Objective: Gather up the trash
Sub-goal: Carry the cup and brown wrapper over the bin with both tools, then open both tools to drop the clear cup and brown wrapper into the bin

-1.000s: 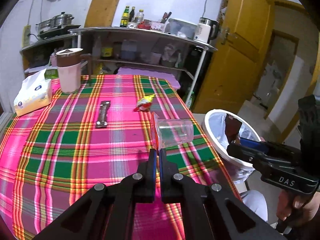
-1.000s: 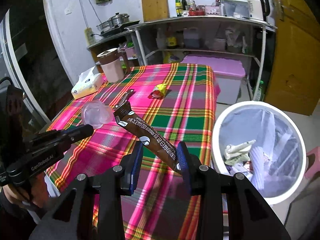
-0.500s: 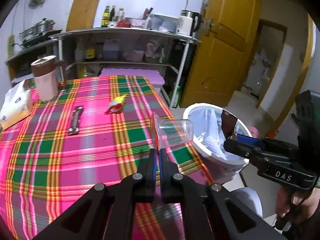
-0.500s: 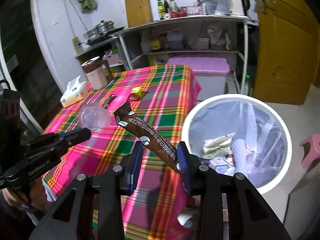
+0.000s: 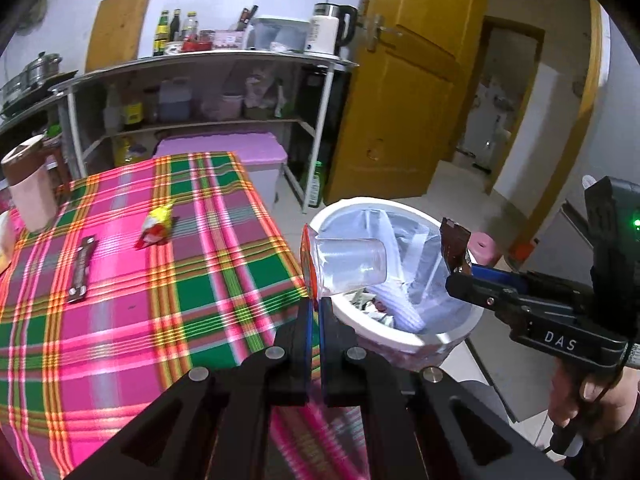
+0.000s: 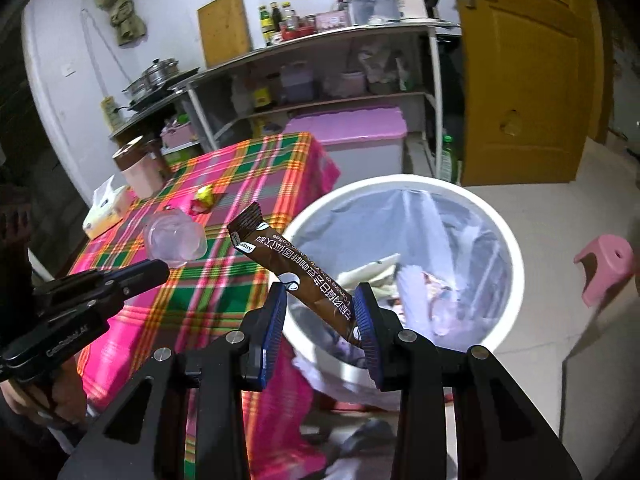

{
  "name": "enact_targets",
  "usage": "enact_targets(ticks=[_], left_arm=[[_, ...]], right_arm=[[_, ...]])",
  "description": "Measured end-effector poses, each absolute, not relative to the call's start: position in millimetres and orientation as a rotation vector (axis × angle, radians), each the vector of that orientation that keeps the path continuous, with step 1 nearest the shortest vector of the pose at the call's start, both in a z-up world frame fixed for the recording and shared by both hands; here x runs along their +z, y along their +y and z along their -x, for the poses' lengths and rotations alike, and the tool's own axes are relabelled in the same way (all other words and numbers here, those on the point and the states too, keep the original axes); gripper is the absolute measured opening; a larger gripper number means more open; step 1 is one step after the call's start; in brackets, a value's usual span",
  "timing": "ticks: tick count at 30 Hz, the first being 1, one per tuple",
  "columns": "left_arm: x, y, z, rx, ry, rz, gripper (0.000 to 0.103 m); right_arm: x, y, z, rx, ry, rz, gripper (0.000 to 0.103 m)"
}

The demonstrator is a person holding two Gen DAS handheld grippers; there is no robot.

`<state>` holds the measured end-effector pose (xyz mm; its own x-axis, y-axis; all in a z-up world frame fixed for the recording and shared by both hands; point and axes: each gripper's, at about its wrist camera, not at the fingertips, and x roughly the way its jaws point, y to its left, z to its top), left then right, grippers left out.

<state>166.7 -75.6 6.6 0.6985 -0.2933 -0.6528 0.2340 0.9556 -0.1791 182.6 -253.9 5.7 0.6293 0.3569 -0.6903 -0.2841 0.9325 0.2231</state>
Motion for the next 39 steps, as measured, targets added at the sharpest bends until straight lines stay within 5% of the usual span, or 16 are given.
enact_targets(ticks=[33,39], left_arm=[[-31,-149,-236,-0.427,0.847,0.006,0.003],[-32,-149,-236,-0.427,0.853,0.019,0.007]], right_arm=[[-38,-302,-221,0.241,0.939,-0.149,0.038],[-37,-304,-220,0.240,0.930,-0.153,0.046]])
